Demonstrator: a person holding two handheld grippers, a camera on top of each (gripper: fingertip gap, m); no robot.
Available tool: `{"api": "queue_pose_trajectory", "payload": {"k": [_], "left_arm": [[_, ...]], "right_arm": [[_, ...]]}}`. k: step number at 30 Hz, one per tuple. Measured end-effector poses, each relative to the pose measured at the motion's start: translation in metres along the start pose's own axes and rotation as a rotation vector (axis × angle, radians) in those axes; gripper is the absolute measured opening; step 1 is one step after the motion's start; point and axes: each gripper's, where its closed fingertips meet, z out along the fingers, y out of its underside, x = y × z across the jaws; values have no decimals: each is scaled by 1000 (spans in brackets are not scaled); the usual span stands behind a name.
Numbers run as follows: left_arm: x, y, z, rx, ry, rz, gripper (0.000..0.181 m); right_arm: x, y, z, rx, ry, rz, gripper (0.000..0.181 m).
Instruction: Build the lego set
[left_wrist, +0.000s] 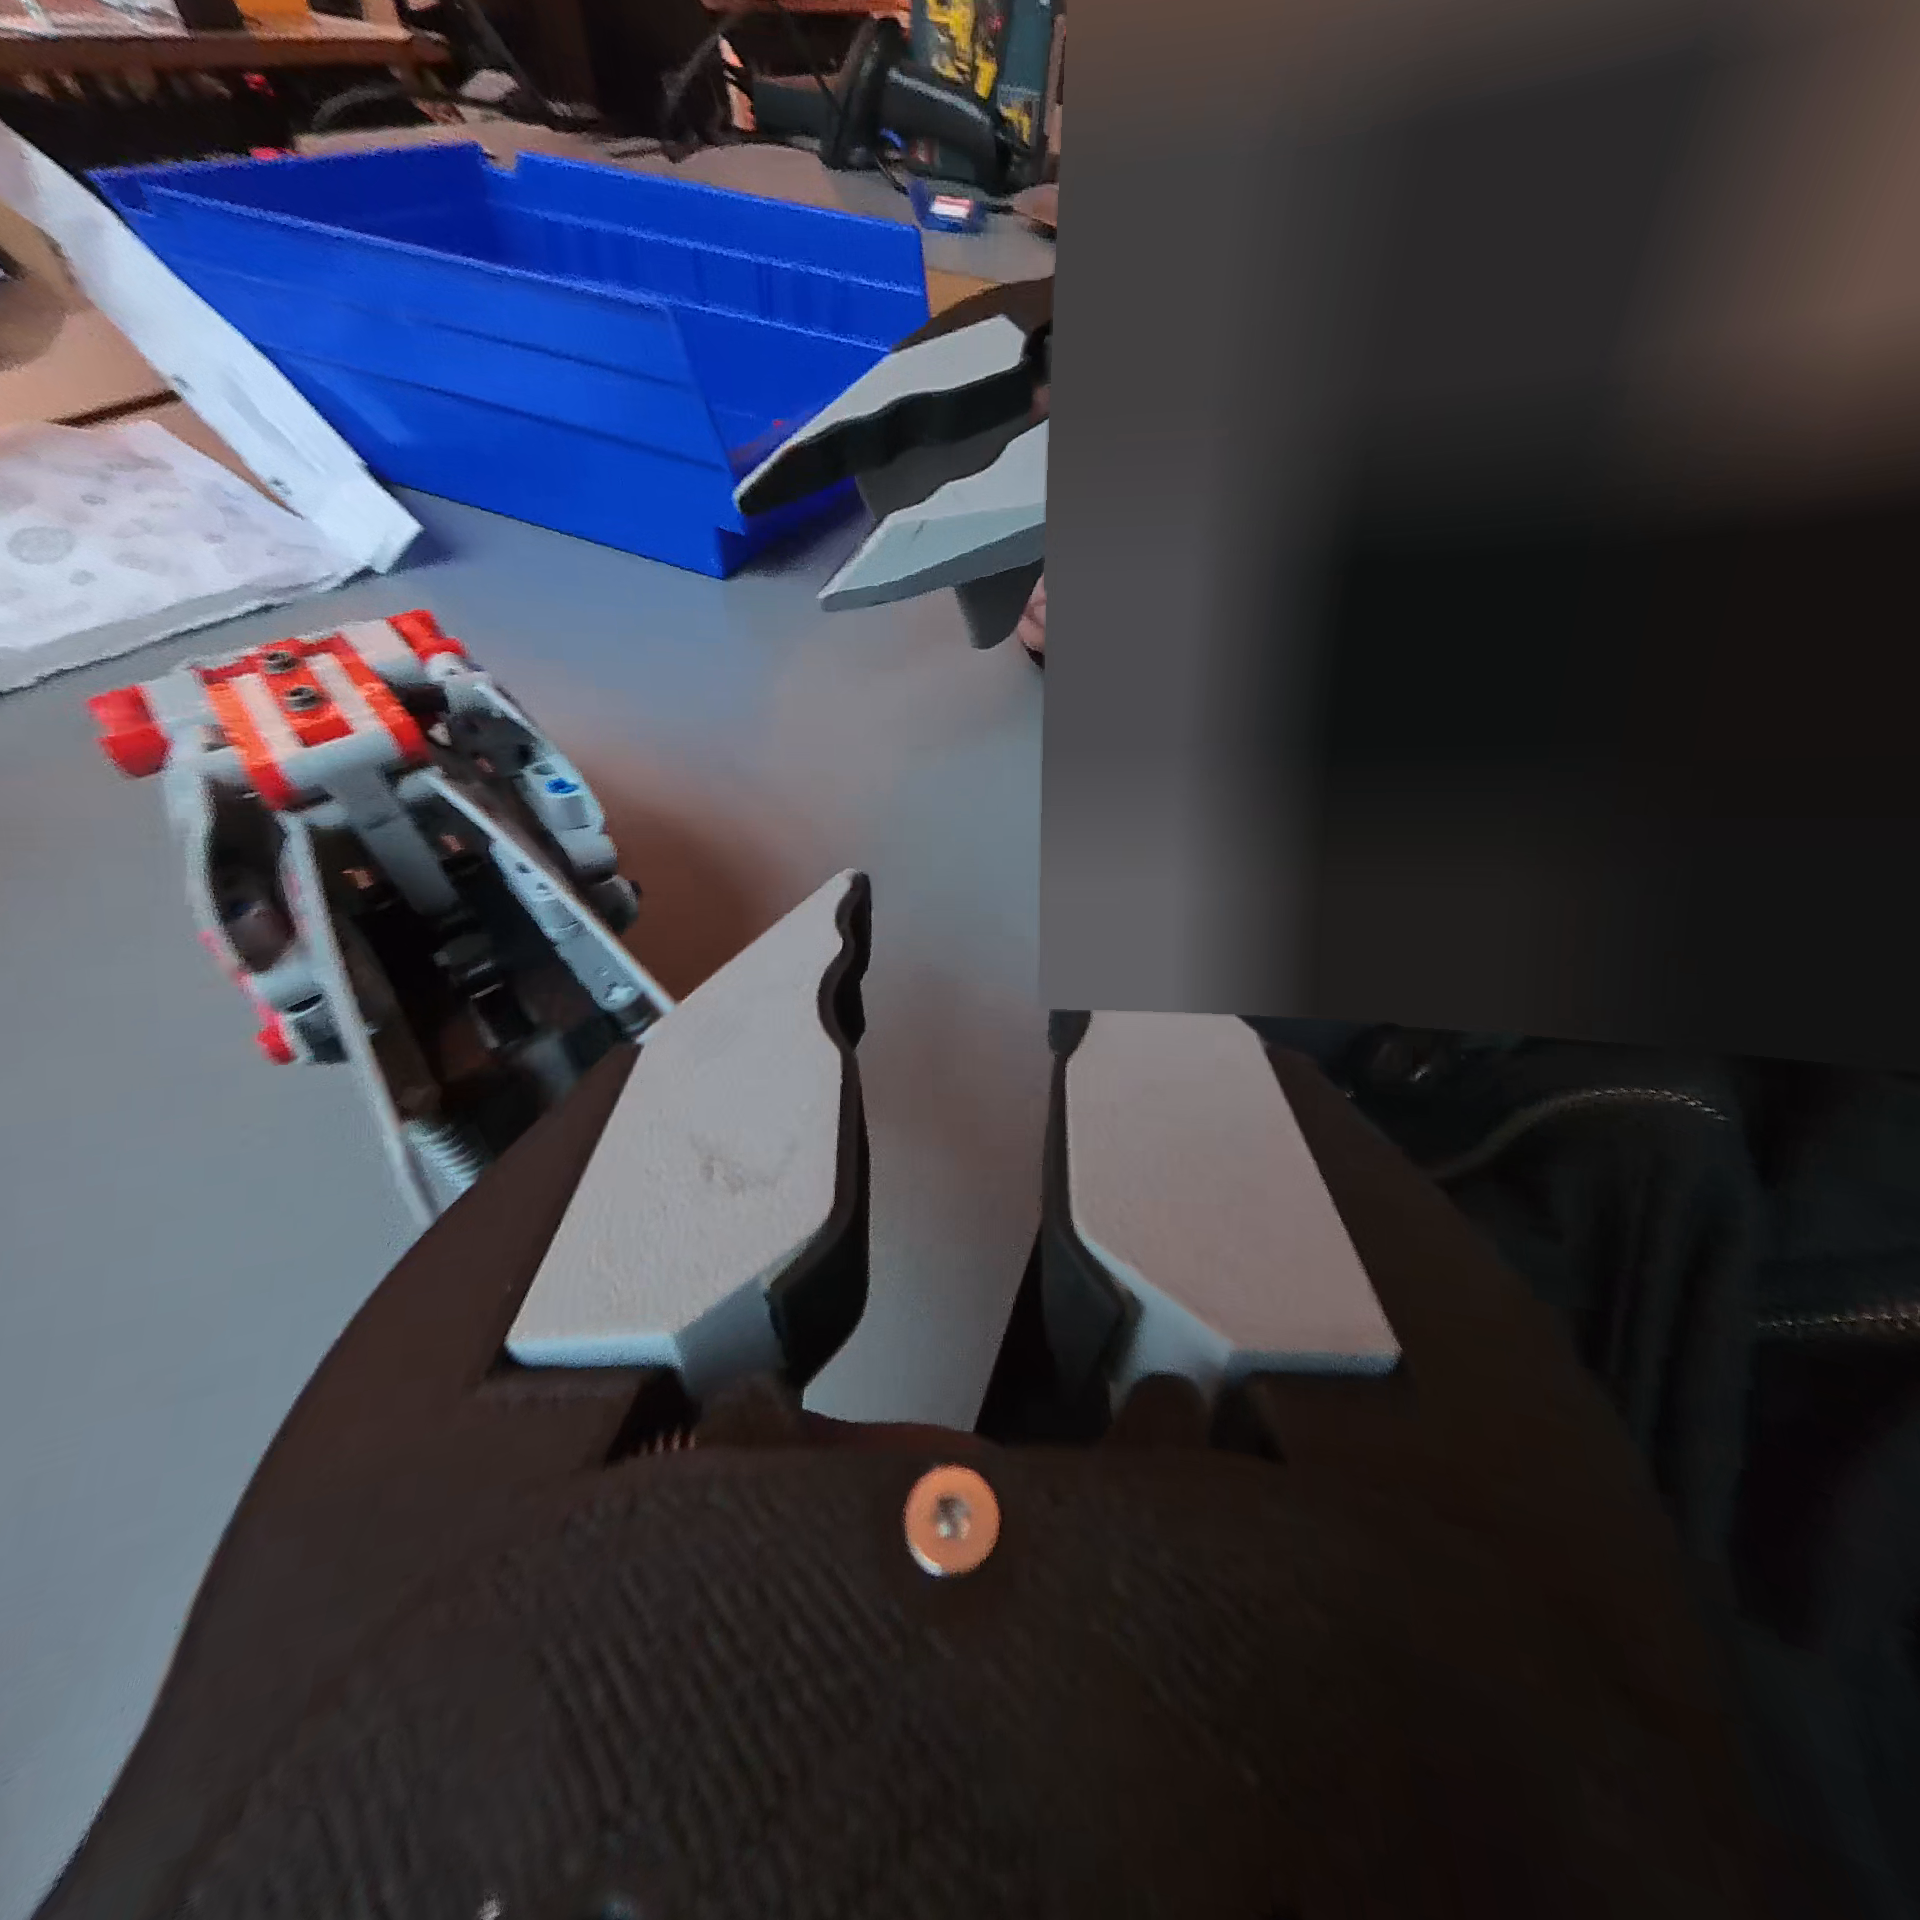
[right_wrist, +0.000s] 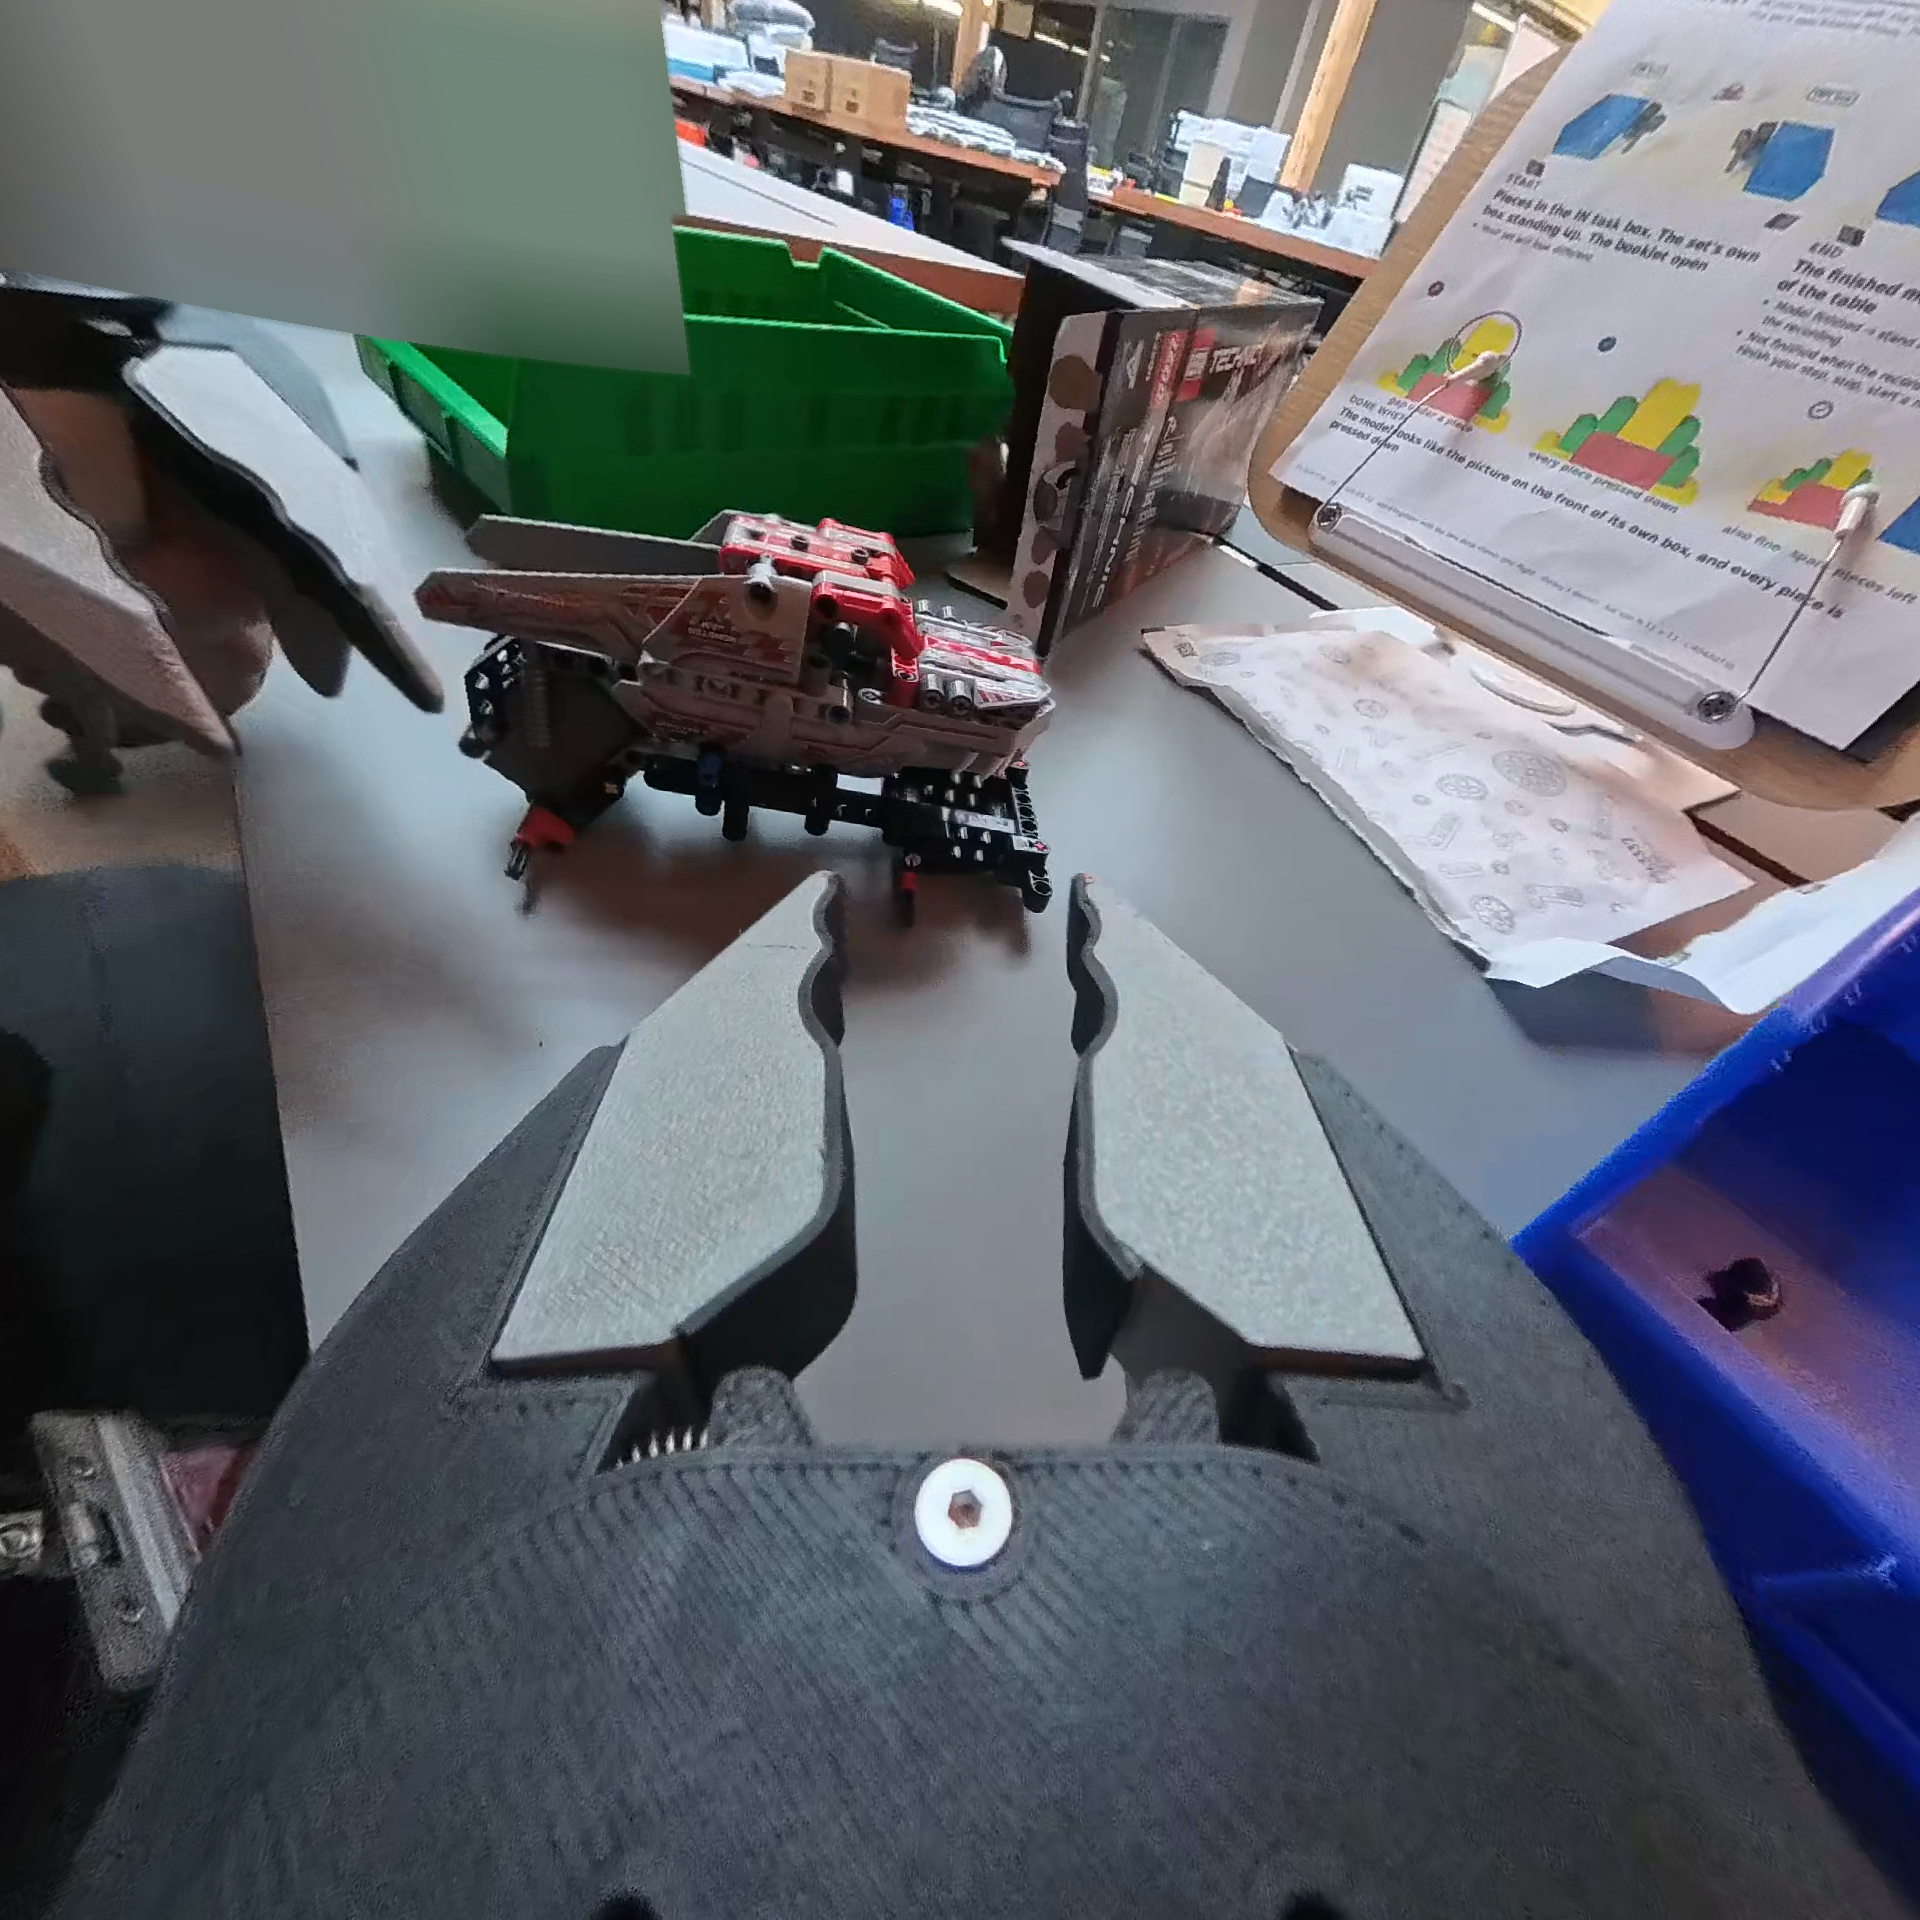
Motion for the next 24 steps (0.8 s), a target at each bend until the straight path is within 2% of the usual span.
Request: {"api": "queue_pose_trajectory", "payload": {"k": [4,8,12,21,24], "left_arm": [[-3,4,-16,23,-66,-24,30],[8,23,-29,40,-113,-125,30],[36,41,-41,58,-165,-207,31],[105,84,-81,89,-447,-303,35],[126,91,-85,69,-505,-301,34]], "right_arm": [[1,-4,-4,34,-3,16,40],[-8,-8,-6,61,-37,-15,40],[-3,-9,-6,72,-56,51,50],[1,-11,-6,83,-40,42,50],[2,-14,-9,104,-31,43,50]]}}
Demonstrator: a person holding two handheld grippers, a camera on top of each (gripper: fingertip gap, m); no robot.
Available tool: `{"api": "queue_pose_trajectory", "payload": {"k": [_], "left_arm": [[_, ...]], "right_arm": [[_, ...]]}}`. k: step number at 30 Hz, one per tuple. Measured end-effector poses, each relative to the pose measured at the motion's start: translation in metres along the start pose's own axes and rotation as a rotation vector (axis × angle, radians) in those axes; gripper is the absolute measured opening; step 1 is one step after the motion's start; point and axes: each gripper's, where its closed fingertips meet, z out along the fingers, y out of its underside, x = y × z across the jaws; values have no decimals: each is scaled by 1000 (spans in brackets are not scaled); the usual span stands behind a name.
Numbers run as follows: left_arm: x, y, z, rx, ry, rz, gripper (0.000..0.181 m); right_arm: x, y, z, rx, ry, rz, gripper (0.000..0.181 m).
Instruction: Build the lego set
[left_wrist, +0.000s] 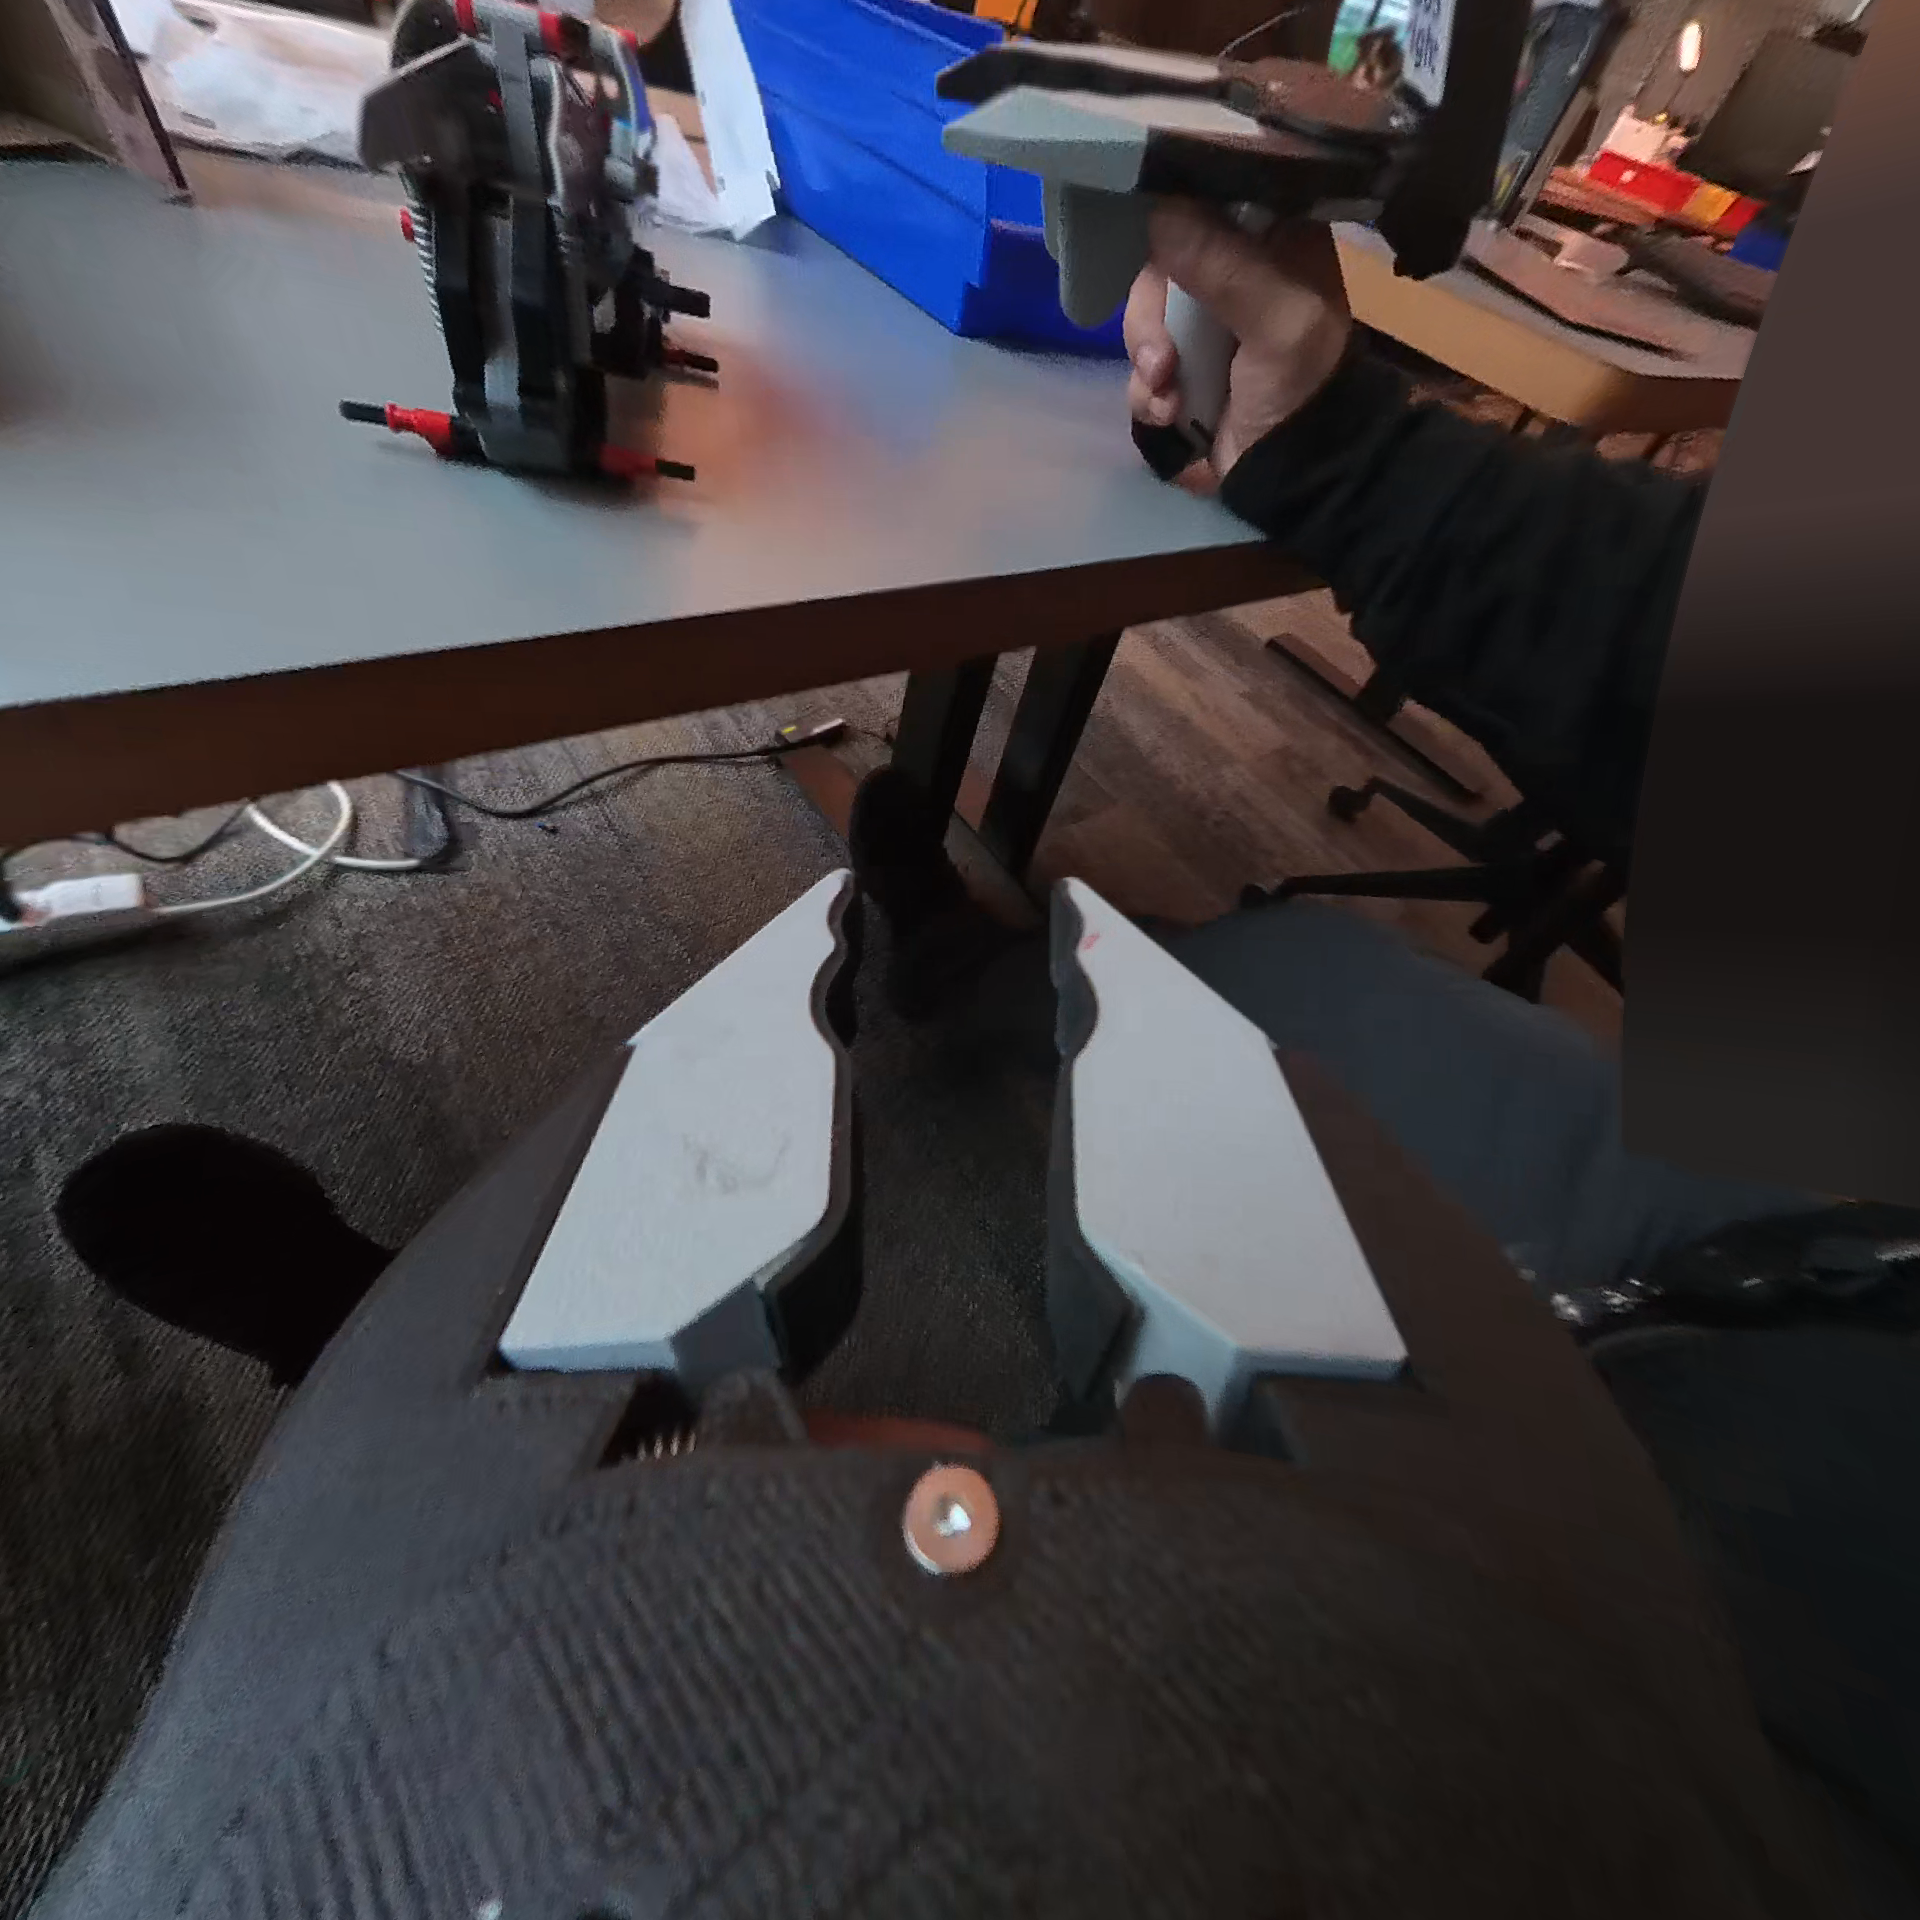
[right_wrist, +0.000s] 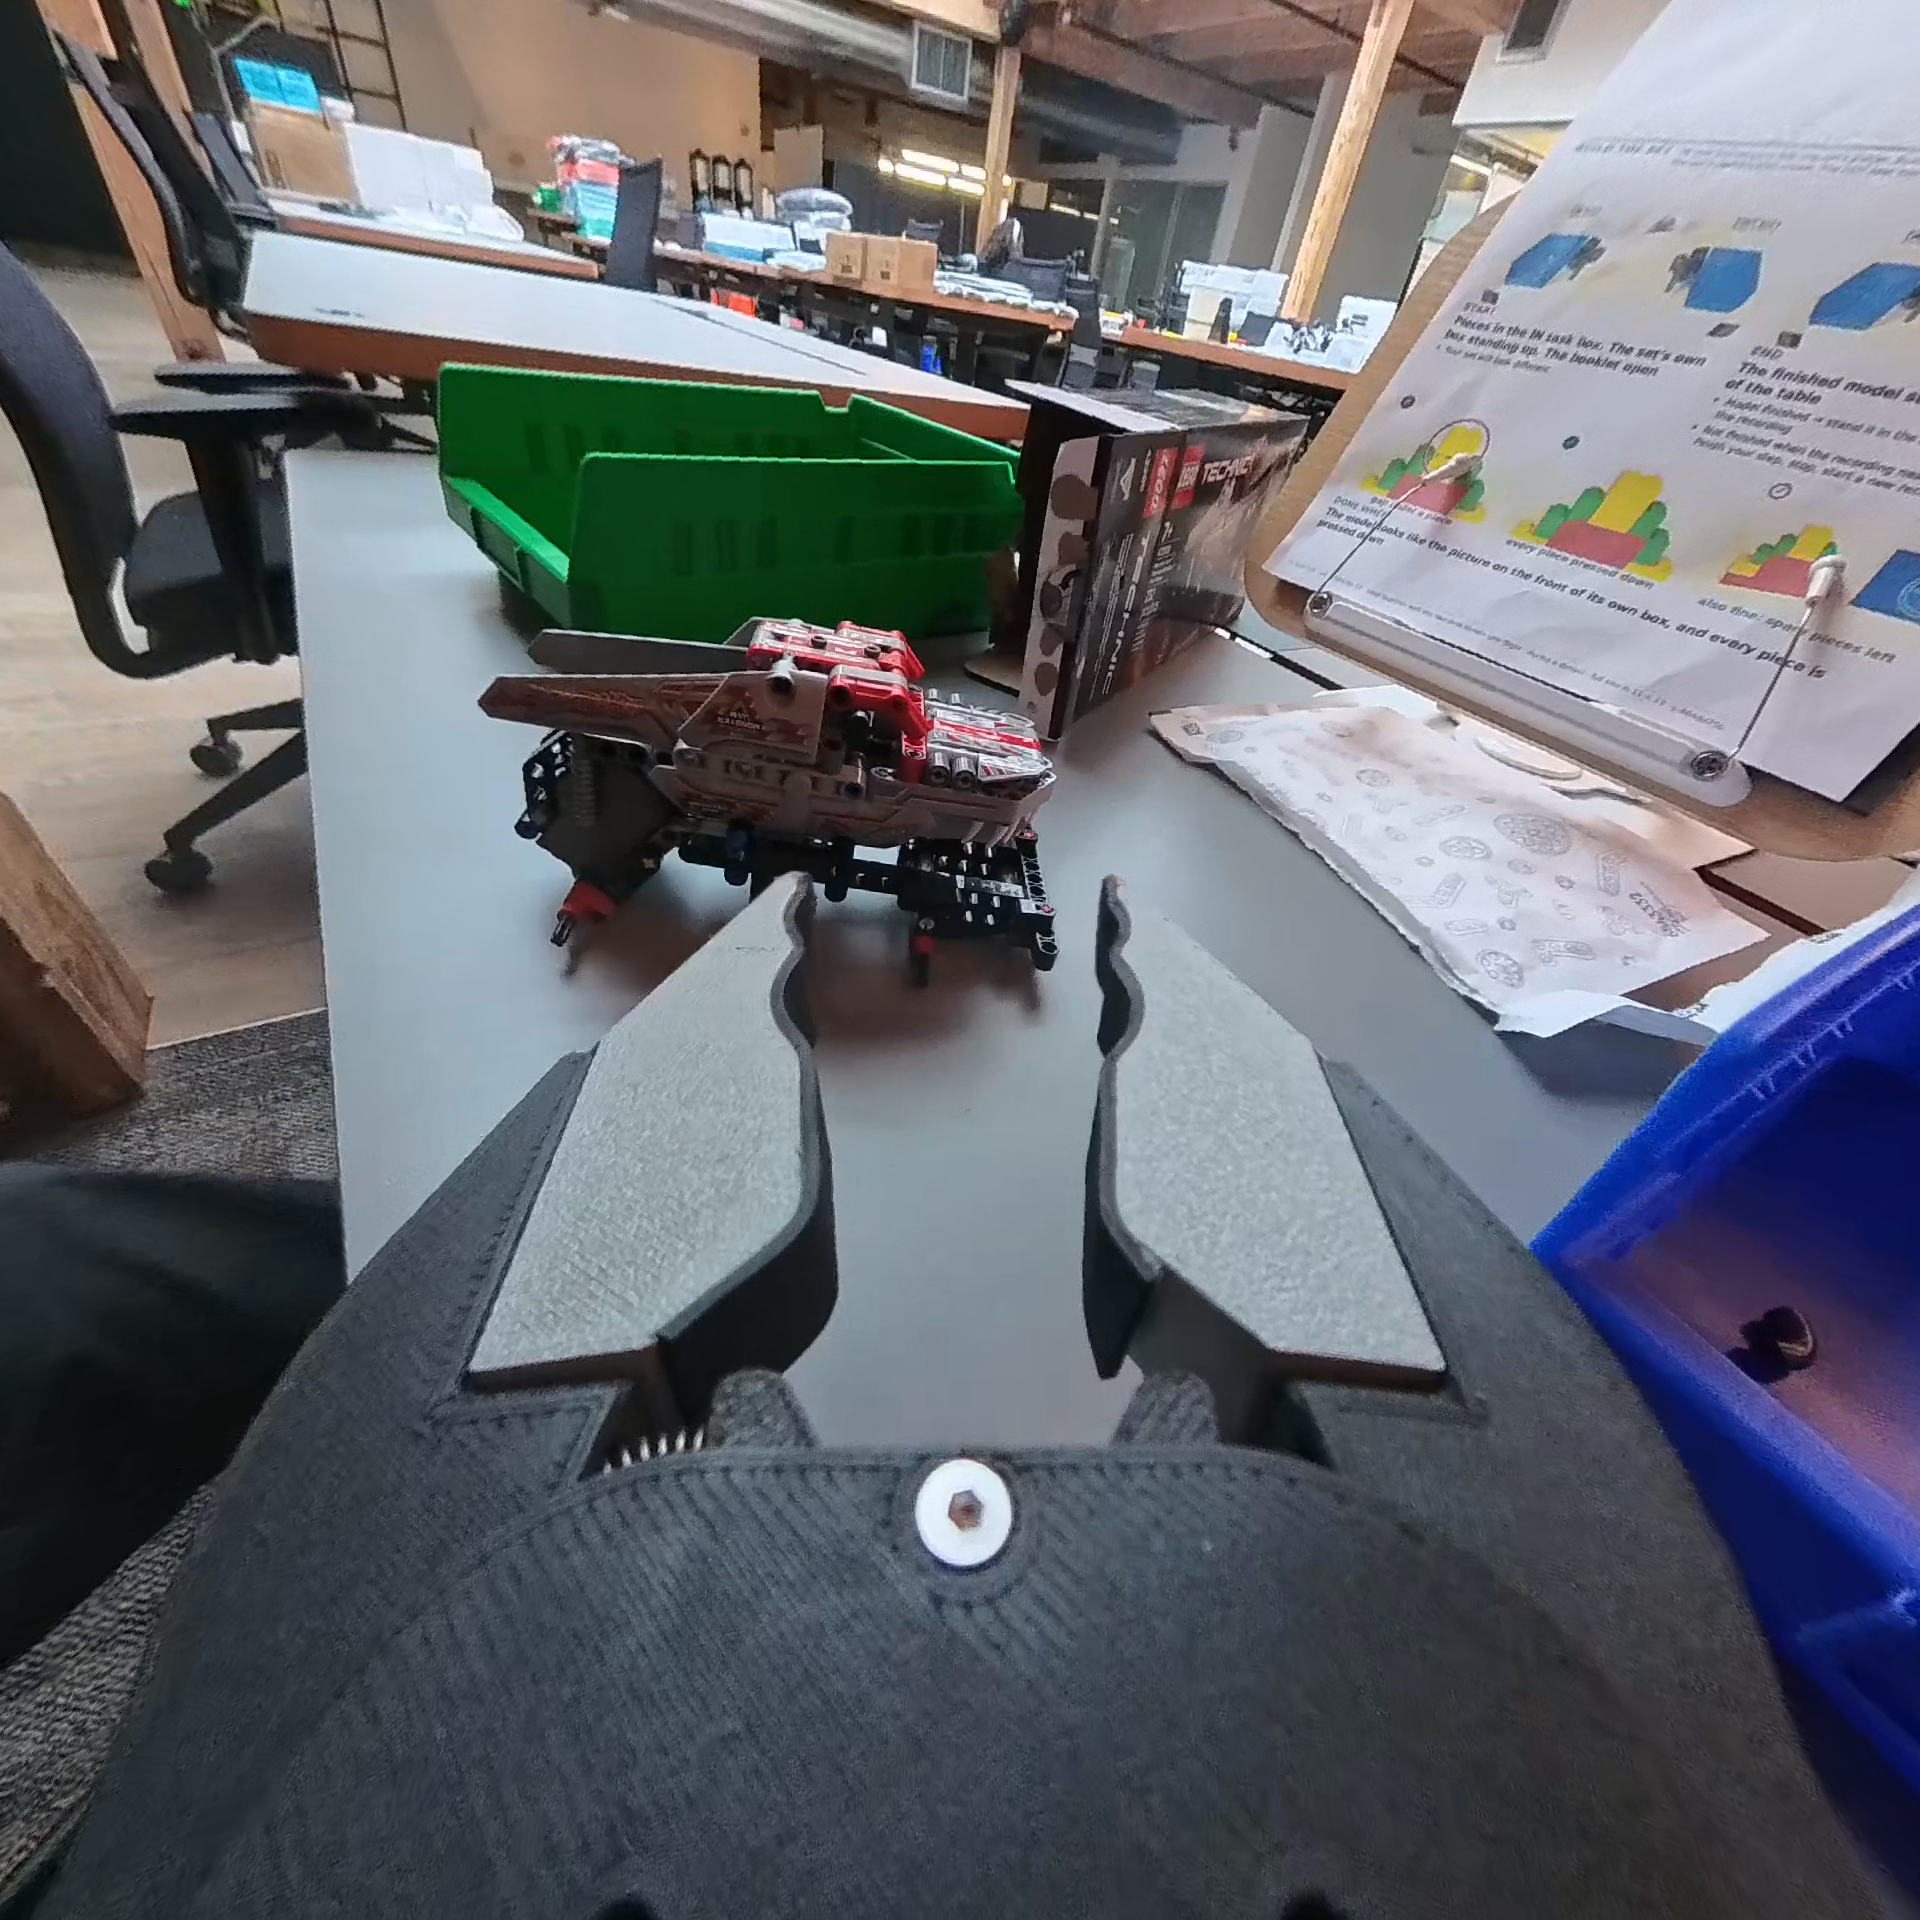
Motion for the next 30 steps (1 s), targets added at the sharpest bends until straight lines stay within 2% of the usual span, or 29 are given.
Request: {"api": "queue_pose_trajectory", "payload": {"k": [4,8,13,17,20,24,27,30], "left_arm": [[23,18,-9,-30,-26,18,34],[25,32,-24,-40,-94,26,34],[0,52,-45,-82,-260,-7,34],[-9,62,-55,-95,-330,-47,33],[-26,75,-74,-117,-400,-66,33],[-52,85,-98,-100,-474,-177,34],[-58,91,-104,-90,-465,-242,35],[-49,89,-99,-78,-398,-283,36]], "right_arm": [[0,1,0,-8,12,-22,51],[-3,8,5,-52,5,-37,52],[-6,6,6,-37,-49,-17,53],[-1,5,10,-22,-114,41,52],[4,4,13,-9,-165,117,54],[5,-5,6,57,-219,192,55],[0,-1,10,26,-232,166,57],[-1,2,11,7,-210,117,57]]}}
